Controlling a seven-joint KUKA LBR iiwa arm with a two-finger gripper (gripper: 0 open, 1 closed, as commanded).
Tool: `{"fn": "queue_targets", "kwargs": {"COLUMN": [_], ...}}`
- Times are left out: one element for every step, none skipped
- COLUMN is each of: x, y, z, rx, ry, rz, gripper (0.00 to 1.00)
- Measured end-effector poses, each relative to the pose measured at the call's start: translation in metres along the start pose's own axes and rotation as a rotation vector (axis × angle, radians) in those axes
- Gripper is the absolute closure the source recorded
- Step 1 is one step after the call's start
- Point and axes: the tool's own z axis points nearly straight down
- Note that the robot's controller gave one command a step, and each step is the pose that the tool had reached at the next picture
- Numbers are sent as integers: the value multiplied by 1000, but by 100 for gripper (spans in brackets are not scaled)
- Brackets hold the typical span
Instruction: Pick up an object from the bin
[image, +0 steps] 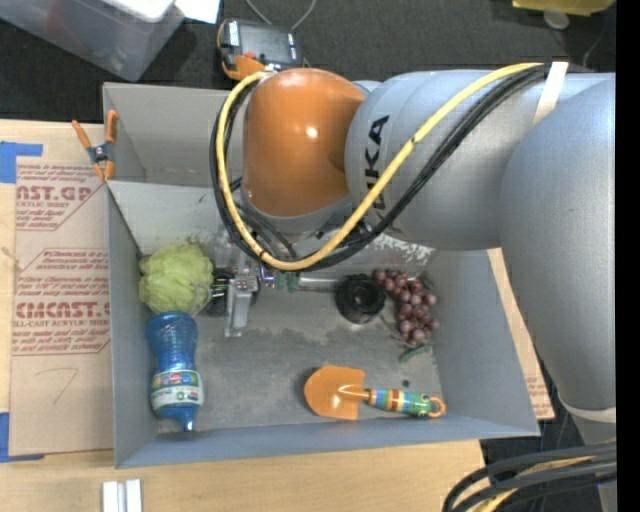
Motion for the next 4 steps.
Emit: {"fn": "queue_targets", "kwargs": {"x": [-2,0,-2,-15], "y": [-1,-47,-52,-59], "z": [-5,110,80,111], "rx": [-1,-1,-2,-2], "ry": [-8,-10,-15,-26], "rz": [3,-183,-252,-364], "gripper": [0,0,0,0]}}
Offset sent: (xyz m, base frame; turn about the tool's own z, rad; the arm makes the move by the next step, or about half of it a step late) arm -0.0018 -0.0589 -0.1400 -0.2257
